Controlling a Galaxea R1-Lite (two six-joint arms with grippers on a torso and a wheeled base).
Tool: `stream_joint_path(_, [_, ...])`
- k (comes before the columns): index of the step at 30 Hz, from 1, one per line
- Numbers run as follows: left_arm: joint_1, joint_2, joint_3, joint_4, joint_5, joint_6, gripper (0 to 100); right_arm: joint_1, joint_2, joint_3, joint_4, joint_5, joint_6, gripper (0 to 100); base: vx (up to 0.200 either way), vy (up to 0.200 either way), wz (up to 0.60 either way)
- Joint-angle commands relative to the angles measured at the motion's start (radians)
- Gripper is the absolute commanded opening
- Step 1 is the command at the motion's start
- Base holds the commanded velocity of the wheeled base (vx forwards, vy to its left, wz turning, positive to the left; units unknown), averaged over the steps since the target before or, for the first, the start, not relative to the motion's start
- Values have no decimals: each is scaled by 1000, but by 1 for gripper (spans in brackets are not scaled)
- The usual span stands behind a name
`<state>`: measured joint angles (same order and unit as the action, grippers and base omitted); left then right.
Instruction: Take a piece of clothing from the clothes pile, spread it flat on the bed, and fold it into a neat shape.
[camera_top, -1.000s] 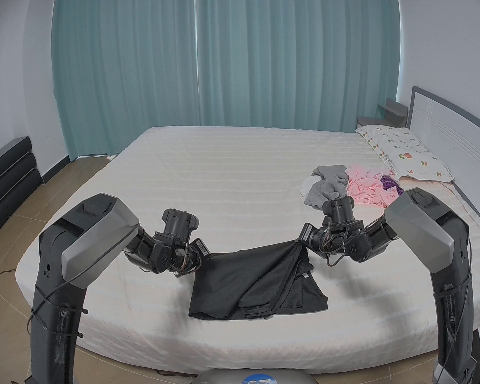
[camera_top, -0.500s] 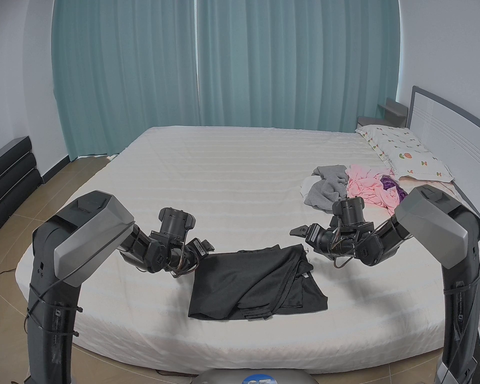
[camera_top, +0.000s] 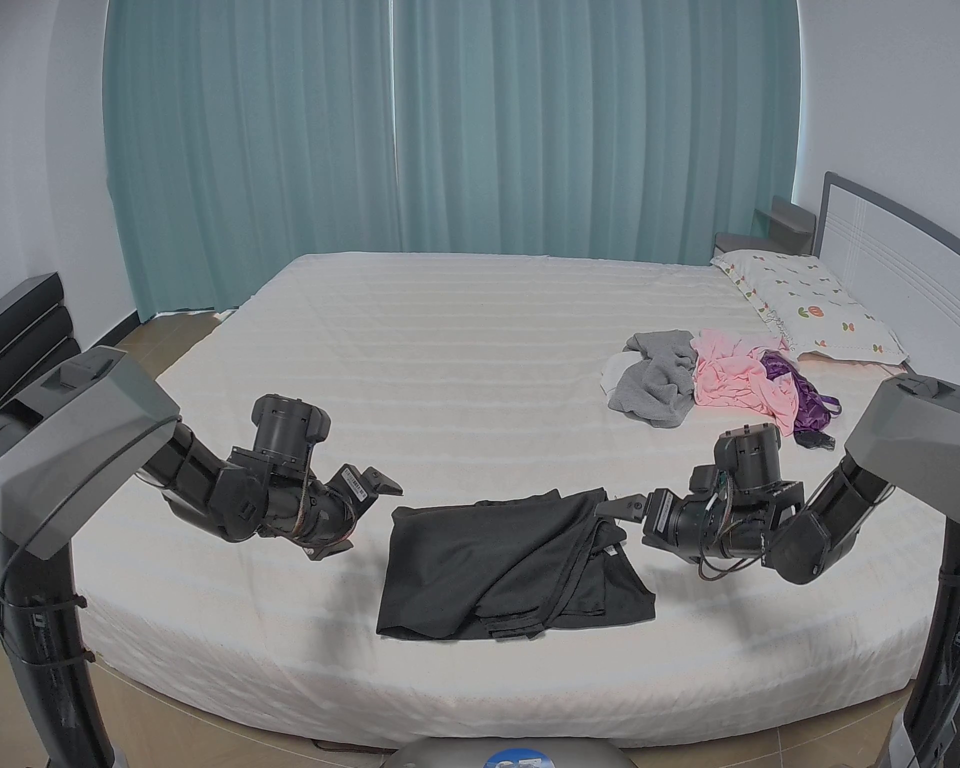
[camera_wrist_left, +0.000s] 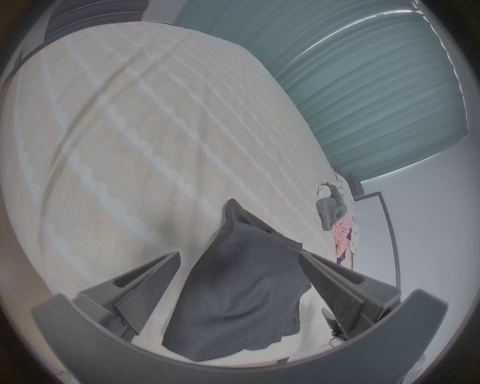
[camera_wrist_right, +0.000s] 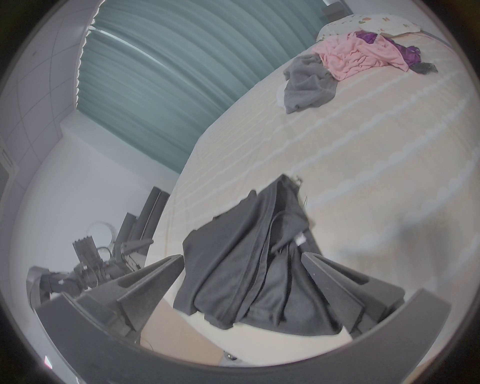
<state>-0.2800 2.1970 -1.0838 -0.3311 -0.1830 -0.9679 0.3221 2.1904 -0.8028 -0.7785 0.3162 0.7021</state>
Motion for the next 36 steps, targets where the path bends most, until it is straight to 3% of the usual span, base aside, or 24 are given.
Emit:
stream_joint_path(1, [10,-115,139,-74,-26,-55,100,66,-43,129,-71,18,-29,100,0,0,0])
stream_joint_path(10, [1,-106,223,-201,-26,-101,100,114,-12,151,-94,15,-35,100,0,0,0])
stream_joint_path(17, [1,-105,278,-253,-27,-100,100,144,12,154,-93,18,-87,100,0,0,0])
stream_joint_path(30, [-10,-86,283,-273,-24,-98,100,278,98,65,-81,12,-84,100,0,0,0])
stream_joint_path(36, [-10,-85,283,-273,-24,-98,100,281,120,42,-77,3,-79,100,0,0,0])
